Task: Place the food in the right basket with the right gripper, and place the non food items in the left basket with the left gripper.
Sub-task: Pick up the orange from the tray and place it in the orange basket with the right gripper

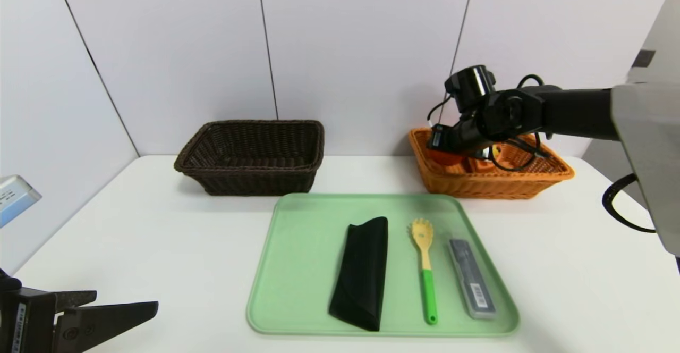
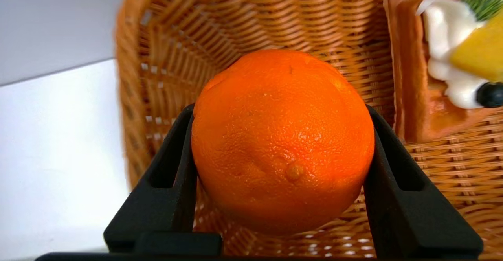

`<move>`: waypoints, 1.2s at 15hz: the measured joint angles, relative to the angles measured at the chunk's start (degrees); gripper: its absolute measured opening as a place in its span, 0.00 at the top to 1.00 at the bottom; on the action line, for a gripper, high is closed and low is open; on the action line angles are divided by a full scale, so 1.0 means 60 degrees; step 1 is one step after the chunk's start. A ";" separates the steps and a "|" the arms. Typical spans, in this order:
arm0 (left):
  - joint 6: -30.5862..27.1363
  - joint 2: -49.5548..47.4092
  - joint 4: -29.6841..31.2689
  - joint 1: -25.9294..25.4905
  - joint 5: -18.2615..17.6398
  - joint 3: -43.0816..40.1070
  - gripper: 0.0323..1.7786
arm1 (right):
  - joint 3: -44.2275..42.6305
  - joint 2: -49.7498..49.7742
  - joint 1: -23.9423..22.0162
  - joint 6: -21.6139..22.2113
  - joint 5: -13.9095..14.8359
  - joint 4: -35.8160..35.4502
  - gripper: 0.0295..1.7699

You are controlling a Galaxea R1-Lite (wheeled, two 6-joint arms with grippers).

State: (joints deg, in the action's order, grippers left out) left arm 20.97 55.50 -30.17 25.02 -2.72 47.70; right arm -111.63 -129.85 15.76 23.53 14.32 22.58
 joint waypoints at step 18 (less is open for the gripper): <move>-0.0004 0.0309 0.0138 0.0006 -0.0028 -0.0004 0.05 | 0.0000 -0.0234 -0.0161 -0.0183 0.0124 -0.0313 0.23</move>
State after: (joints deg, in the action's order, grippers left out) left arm 20.94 57.36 -29.34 25.05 -2.89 47.68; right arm -111.63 -131.26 14.80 22.43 15.07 20.70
